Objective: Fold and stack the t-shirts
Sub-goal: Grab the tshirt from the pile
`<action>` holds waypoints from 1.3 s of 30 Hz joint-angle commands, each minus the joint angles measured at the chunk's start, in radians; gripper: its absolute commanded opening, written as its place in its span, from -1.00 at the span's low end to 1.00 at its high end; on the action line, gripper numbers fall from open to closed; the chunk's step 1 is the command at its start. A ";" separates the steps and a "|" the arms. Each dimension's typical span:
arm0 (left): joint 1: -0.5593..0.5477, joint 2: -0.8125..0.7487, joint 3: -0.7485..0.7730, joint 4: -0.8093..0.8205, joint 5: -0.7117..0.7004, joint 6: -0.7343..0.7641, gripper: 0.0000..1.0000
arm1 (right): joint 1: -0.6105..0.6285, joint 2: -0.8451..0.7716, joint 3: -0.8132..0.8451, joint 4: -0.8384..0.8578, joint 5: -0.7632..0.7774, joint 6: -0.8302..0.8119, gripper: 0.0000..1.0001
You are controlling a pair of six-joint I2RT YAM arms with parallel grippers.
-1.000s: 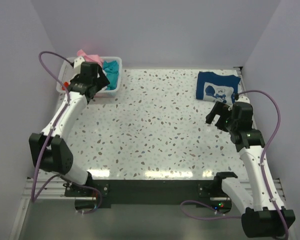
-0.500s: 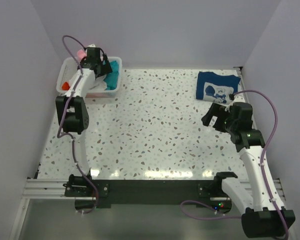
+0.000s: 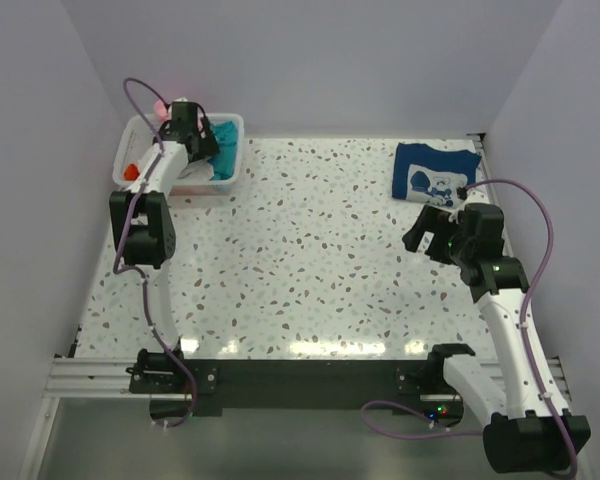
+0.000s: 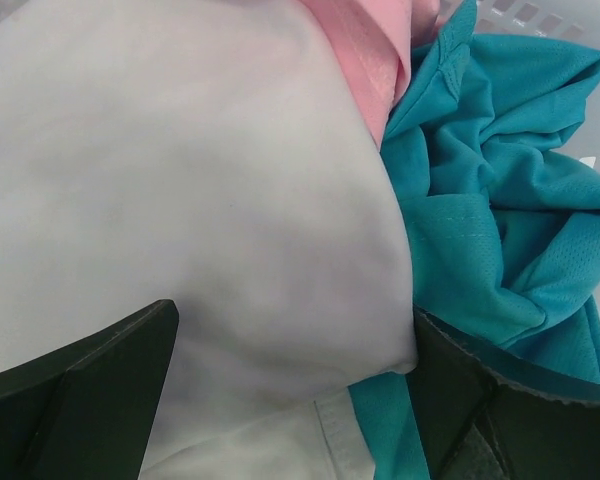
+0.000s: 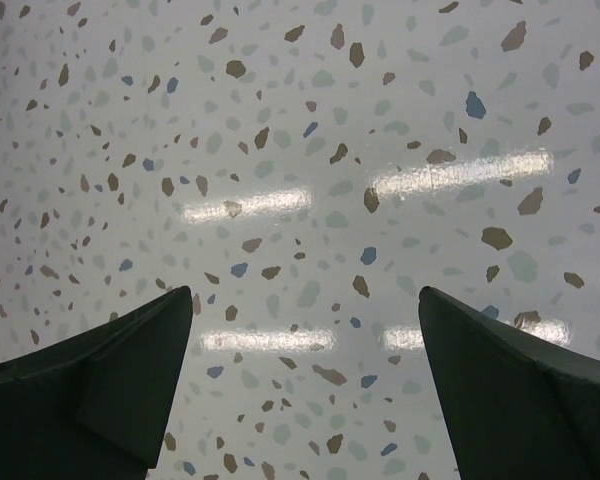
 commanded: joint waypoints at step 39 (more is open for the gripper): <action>0.033 -0.371 -0.202 0.322 0.147 0.058 -1.00 | -0.002 0.012 -0.005 0.019 -0.056 -0.026 0.98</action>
